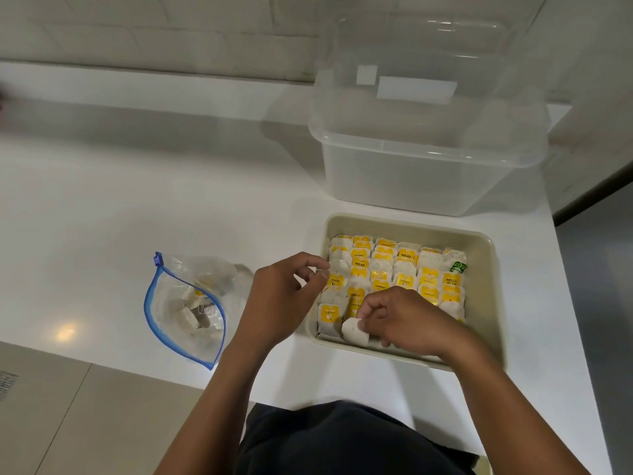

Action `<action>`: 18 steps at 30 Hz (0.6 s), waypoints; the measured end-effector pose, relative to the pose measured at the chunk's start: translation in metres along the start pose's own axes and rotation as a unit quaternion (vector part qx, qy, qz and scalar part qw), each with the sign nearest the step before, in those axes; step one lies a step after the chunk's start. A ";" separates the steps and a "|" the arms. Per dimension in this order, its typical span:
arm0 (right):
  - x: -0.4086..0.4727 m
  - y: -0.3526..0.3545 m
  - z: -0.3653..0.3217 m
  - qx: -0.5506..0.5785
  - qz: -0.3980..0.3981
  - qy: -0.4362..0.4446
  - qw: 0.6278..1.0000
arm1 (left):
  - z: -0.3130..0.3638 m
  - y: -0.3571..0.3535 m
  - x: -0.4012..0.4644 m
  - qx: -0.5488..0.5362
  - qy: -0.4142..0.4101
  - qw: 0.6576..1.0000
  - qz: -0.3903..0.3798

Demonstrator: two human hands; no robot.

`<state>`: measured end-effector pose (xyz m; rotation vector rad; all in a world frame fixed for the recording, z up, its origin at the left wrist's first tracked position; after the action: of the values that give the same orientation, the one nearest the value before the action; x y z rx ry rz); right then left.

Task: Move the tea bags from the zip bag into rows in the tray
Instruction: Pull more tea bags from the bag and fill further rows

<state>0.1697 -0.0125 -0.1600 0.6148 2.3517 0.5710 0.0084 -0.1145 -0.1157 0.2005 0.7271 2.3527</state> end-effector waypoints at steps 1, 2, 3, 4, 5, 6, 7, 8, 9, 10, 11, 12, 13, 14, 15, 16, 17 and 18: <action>0.002 -0.001 0.001 0.000 0.005 -0.006 1.000 | -0.001 -0.001 -0.001 -0.003 -0.001 1.000 0.001; 0.003 -0.002 0.003 -0.004 0.015 -0.010 1.000 | -0.001 -0.001 -0.001 -0.004 -0.003 1.000 0.003; 0.006 -0.002 0.004 -0.015 0.027 -0.009 0.999 | -0.001 -0.001 -0.001 -0.001 -0.006 1.000 0.004; 0.008 -0.001 0.004 -0.034 0.041 -0.005 0.999 | -0.001 0.000 -0.002 0.003 -0.012 1.000 0.005; 0.010 0.000 0.005 -0.053 0.056 0.000 0.997 | 0.000 0.000 -0.002 0.006 -0.019 1.000 0.006; 0.012 0.001 0.005 -0.064 0.070 0.003 0.996 | 0.001 0.001 -0.002 0.007 -0.025 1.000 0.006; 0.013 0.002 0.006 -0.067 0.081 0.001 0.994 | 0.002 0.001 -0.002 0.007 -0.029 1.000 0.006; 0.015 0.003 0.007 -0.068 0.092 -0.002 0.993 | 0.003 0.002 -0.002 0.006 -0.032 0.999 0.007; 0.016 0.003 0.007 -0.075 0.102 -0.004 0.992 | 0.004 0.002 -0.003 0.005 -0.034 0.999 0.008; 0.017 0.003 0.008 -0.086 0.111 -0.004 0.990 | 0.004 0.002 -0.003 0.003 -0.036 0.999 0.008; 0.018 0.003 0.008 -0.095 0.118 -0.004 0.988 | 0.005 0.002 -0.003 0.001 -0.038 0.999 0.008; 0.019 0.003 0.009 -0.100 0.123 -0.003 0.987 | 0.005 0.002 -0.004 0.000 -0.041 0.999 0.008; 0.020 0.003 0.008 -0.103 0.126 -0.003 0.987 | 0.005 0.001 -0.004 -0.001 -0.043 0.999 0.008; 0.020 0.002 0.008 -0.104 0.127 -0.003 0.986 | 0.005 0.002 -0.004 -0.001 -0.045 0.999 0.008; 0.021 0.002 0.009 -0.107 0.129 -0.004 0.986 | 0.005 0.002 -0.004 0.000 -0.047 0.999 0.008; 0.021 0.002 0.009 -0.111 0.132 -0.004 0.985 | 0.006 0.002 -0.004 0.002 -0.048 0.999 0.007; 0.021 0.002 0.010 -0.116 0.136 -0.005 0.984 | 0.006 0.002 -0.004 0.003 -0.050 0.999 0.007; 0.021 0.002 0.010 -0.119 0.139 -0.006 0.983 | 0.007 0.002 -0.004 0.005 -0.051 0.999 0.007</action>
<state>0.1622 0.0036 -0.1759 0.8370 2.1559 0.9557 0.0126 -0.1151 -0.1087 0.3282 0.6891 2.3334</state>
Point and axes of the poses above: each hand's wrist, its own x-axis towards the middle knuckle, its own y-axis out of the back of the hand, z = x × y, the point moved 8 cm from there along x, towards the middle knuckle, and after that the axes turned 12 degrees about z, right-handed, at the moved point
